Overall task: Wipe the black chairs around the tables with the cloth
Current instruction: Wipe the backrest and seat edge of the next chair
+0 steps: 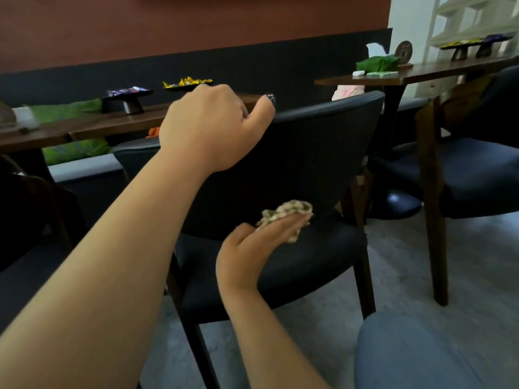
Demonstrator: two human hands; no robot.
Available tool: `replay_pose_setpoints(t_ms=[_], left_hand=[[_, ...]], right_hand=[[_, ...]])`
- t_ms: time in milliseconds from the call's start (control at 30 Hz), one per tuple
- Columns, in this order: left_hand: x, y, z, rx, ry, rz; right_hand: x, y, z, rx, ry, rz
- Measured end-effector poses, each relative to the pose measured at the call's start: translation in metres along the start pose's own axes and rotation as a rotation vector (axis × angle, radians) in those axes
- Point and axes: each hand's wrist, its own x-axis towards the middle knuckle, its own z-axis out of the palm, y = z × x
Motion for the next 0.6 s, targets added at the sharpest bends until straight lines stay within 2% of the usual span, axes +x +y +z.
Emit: replay_pose_setpoints(t_ms=[100, 133, 200, 333, 467, 533, 600], left_hand=[[0.0, -0.002, -0.001, -0.015, -0.007, 0.0], [0.0, -0.002, -0.001, -0.011, -0.006, 0.005], [0.001, -0.003, 0.002, 0.002, -0.001, 0.016], [0.001, -0.002, 0.002, -0.01, -0.006, -0.016], [0.002, -0.004, 0.001, -0.012, -0.019, -0.004], [0.003, -0.004, 0.002, -0.017, -0.027, 0.008], [0.004, -0.004, 0.003, -0.013, -0.017, 0.003]], right_hand=[[-0.002, 0.014, -0.032, -0.058, -0.2, -0.181], [0.008, 0.015, -0.049, -0.073, -0.222, -0.247], [0.046, 0.014, -0.079, -0.059, -0.161, -0.301], [0.167, -0.023, -0.085, 0.223, 0.116, 0.002], [0.253, -0.049, -0.071, 0.076, 0.082, 0.094], [0.261, -0.045, -0.07, -0.005, 0.046, 0.127], [0.246, -0.036, -0.069, -0.033, 0.084, 0.141]])
